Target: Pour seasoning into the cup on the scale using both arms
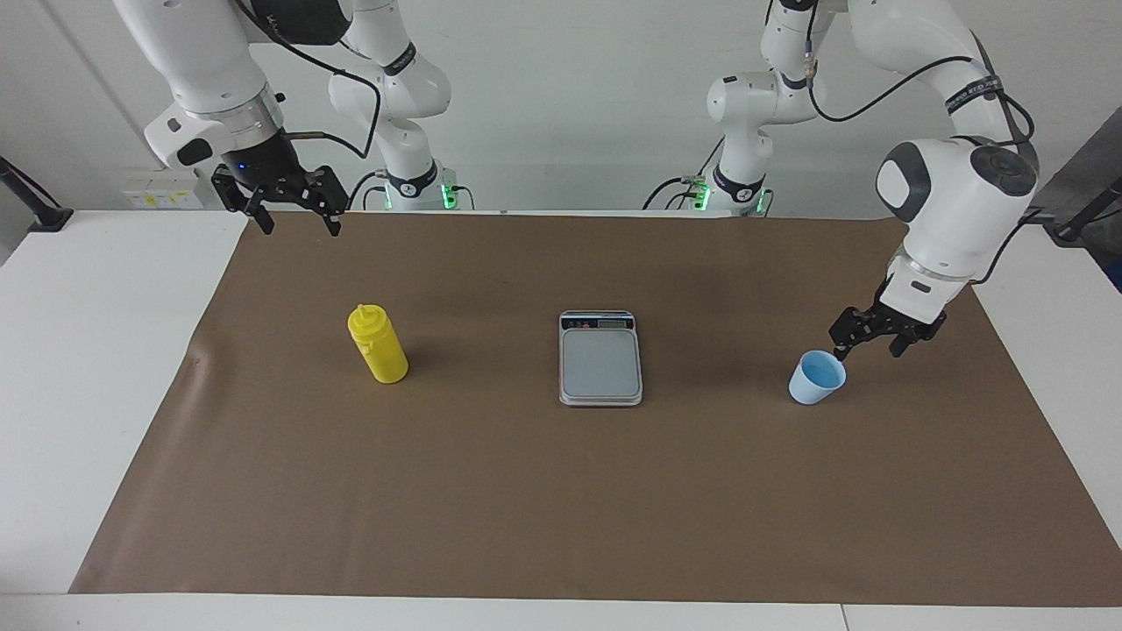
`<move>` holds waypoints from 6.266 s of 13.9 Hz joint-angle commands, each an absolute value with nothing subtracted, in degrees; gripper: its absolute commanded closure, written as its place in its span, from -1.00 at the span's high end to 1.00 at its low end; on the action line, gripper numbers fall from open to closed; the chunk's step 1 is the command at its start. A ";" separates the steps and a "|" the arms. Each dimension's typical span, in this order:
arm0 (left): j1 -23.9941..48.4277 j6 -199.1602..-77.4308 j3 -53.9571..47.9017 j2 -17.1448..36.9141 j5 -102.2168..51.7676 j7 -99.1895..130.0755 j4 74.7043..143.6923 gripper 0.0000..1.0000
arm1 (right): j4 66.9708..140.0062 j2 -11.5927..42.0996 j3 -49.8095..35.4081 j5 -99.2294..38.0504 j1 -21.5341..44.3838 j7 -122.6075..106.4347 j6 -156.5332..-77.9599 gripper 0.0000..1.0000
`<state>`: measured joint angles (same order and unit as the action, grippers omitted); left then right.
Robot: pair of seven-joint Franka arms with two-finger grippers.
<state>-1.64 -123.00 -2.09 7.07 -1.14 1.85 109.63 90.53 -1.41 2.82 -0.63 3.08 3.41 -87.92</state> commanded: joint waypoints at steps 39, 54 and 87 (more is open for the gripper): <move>17.56 -115.75 -3.43 9.76 -3.96 32.14 100.63 -1.00 | 91.23 -1.85 2.81 -0.70 2.81 2.11 -88.24 1.00; 30.49 -133.32 -3.52 12.92 -3.34 45.18 109.15 -1.00 | 91.32 -1.85 2.81 -0.70 2.81 2.20 -88.24 1.00; 10.91 -113.13 -2.81 0.18 0.88 13.56 108.28 1.00 | 91.32 -1.85 2.81 -0.79 2.81 2.11 -88.24 1.00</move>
